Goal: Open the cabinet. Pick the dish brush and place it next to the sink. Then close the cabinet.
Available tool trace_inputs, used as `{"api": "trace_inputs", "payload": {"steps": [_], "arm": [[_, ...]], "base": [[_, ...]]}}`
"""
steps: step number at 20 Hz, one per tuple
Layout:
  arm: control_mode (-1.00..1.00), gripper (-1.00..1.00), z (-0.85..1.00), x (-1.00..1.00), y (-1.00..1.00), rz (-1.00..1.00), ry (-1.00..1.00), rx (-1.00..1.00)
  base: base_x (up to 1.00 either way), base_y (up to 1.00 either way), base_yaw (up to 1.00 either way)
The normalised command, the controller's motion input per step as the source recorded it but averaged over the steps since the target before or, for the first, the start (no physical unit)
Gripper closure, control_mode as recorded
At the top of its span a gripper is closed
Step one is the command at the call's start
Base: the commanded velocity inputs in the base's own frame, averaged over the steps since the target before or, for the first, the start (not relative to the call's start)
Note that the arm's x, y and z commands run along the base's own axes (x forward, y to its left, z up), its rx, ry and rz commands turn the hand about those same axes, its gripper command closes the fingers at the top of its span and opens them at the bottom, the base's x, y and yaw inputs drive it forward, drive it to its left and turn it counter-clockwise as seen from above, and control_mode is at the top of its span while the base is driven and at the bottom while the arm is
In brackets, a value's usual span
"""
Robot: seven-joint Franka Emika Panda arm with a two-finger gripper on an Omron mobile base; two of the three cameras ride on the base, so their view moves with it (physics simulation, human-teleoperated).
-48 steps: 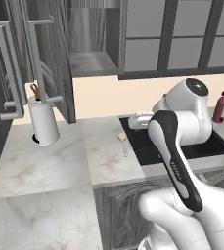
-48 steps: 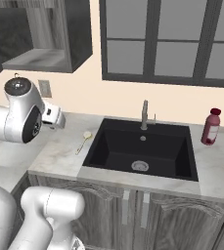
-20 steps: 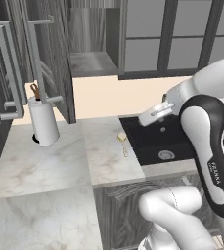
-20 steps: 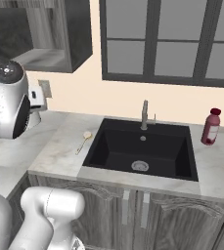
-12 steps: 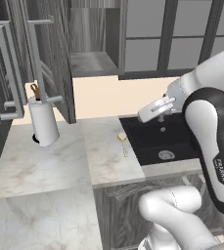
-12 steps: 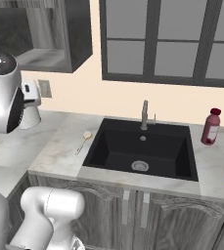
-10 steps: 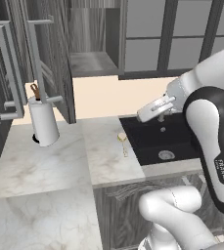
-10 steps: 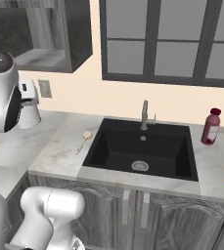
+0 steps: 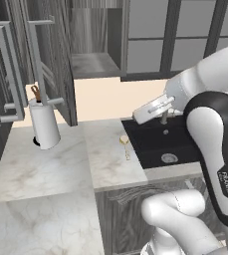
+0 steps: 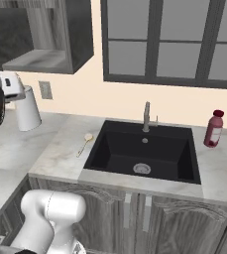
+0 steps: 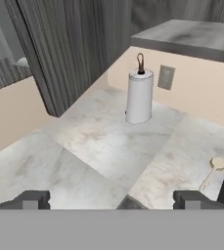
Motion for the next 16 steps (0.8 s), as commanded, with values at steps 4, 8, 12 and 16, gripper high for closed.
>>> {"api": "trace_inputs", "payload": {"steps": [4, 8, 12, 16], "arm": [[-1.00, -1.00, 0.29, -0.09, 0.13, 0.00, -0.18, 0.00], [-1.00, -1.00, 0.30, -0.09, 0.08, 0.00, -0.10, 0.00], [-1.00, -1.00, 0.30, -0.06, 0.07, 0.00, -0.01, 0.02], [-1.00, -1.00, 0.29, -0.04, 0.05, 0.00, 0.00, 0.05]], "base": [[0.00, 0.00, 0.00], [0.00, 0.00, 0.00], [0.00, 0.00, 0.00], [0.00, 0.00, 0.00]]}}
